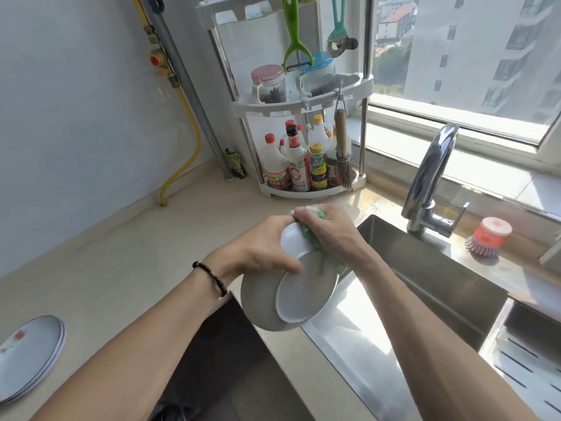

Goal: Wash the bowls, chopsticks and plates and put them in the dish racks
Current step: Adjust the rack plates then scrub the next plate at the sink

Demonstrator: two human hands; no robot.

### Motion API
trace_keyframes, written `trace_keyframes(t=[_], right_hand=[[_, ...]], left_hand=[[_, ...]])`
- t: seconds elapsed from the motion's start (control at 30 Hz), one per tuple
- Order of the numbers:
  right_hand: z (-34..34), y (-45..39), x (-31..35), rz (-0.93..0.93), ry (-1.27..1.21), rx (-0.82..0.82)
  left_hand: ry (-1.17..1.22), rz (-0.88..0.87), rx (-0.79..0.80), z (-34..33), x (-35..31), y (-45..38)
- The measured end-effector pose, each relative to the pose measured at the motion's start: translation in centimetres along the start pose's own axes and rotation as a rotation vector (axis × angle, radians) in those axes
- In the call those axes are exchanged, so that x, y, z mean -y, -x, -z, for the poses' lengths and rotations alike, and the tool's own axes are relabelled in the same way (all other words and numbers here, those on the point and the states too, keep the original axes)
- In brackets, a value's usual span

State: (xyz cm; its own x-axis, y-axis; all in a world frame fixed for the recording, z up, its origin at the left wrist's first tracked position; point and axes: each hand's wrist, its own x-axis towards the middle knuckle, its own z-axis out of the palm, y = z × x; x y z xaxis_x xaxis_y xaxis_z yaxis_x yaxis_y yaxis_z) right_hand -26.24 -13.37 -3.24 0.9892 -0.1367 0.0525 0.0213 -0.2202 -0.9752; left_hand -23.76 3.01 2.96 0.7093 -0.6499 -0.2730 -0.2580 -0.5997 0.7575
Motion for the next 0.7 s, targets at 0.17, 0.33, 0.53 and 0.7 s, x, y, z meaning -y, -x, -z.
trace_keyframes(t=[0.17, 0.33, 0.53, 0.7], right_hand=[[-2.5, 1.2, 0.4, 0.202, 0.337, -0.097], [-1.8, 1.3, -2.2, 0.010, 0.022, -0.214], [-4.2, 2.7, -2.1, 0.095, -0.017, -0.100], [-3.2, 1.7, -1.4, 0.013, -0.208, -0.181]], left_hand=[[0.027, -0.023, -0.237, -1.1, 1.2, -0.8], [0.005, -0.038, -0.365, -1.5, 0.9, -0.2], [-0.059, -0.028, -0.411, -2.0, 0.6, -0.3], [-0.048, -0.042, -0.425, -2.2, 0.3, 0.3]])
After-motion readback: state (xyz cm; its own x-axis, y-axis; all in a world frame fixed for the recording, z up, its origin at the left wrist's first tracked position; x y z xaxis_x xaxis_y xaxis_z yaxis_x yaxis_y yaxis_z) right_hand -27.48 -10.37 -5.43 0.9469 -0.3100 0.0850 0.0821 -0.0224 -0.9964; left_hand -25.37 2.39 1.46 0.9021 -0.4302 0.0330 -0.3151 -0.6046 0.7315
